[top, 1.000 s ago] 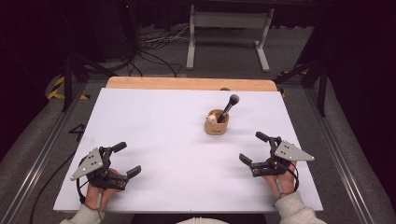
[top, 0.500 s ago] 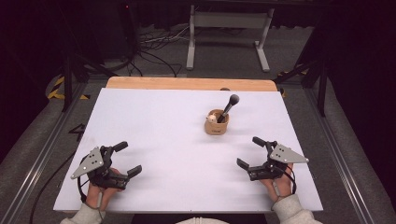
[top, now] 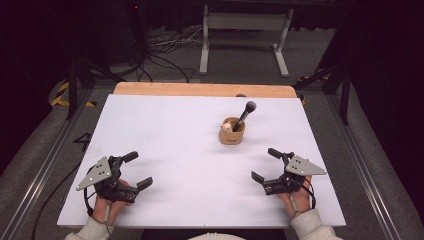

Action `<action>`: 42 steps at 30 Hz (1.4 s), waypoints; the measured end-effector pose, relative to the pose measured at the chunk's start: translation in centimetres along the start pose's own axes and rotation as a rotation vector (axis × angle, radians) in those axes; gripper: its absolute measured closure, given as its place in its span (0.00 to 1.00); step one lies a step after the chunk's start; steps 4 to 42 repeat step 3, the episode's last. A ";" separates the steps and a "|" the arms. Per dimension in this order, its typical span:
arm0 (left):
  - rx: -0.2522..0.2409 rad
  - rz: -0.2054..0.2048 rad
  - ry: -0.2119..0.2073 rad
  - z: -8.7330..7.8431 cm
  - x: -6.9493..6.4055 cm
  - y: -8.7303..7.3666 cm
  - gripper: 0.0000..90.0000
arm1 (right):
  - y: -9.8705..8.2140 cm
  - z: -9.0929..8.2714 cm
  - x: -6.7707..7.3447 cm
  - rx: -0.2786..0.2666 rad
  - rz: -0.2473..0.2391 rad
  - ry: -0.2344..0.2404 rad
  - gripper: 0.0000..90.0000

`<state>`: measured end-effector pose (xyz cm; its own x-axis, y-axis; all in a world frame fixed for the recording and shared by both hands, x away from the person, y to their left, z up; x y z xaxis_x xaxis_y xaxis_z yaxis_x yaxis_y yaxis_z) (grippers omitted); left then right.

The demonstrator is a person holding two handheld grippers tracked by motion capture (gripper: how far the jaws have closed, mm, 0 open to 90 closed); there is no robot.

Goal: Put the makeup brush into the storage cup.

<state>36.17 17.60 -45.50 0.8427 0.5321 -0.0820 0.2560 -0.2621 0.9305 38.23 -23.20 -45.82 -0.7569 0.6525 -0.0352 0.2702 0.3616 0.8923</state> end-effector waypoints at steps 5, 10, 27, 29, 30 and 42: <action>-0.001 -0.002 -0.003 0.0 0.0 0.0 0.00 | 0.0 0.0 0.0 -0.004 0.001 0.001 0.00; -0.001 -0.002 -0.003 0.0 0.0 0.0 0.00 | 0.0 0.0 0.0 -0.004 0.001 0.001 0.00; -0.001 -0.002 -0.003 0.0 0.0 0.0 0.00 | 0.0 0.0 0.0 -0.004 0.001 0.001 0.00; -0.001 -0.002 -0.003 0.0 0.0 0.0 0.00 | 0.0 0.0 0.0 -0.004 0.001 0.001 0.00; -0.001 -0.002 -0.003 0.0 0.0 0.0 0.00 | 0.0 0.0 0.0 -0.004 0.001 0.001 0.00; -0.001 -0.002 -0.003 0.0 0.0 0.0 0.00 | 0.0 0.0 0.0 -0.004 0.001 0.001 0.00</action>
Point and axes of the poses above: each handheld gripper's, and its own axes: z roughly forward along the jaws, y roughly out of its top, x roughly to its left, the point moved 7 cm from there along z, roughly forward along the jaws, and after that the axes turned 15 degrees about x, right-handed, at the moved point
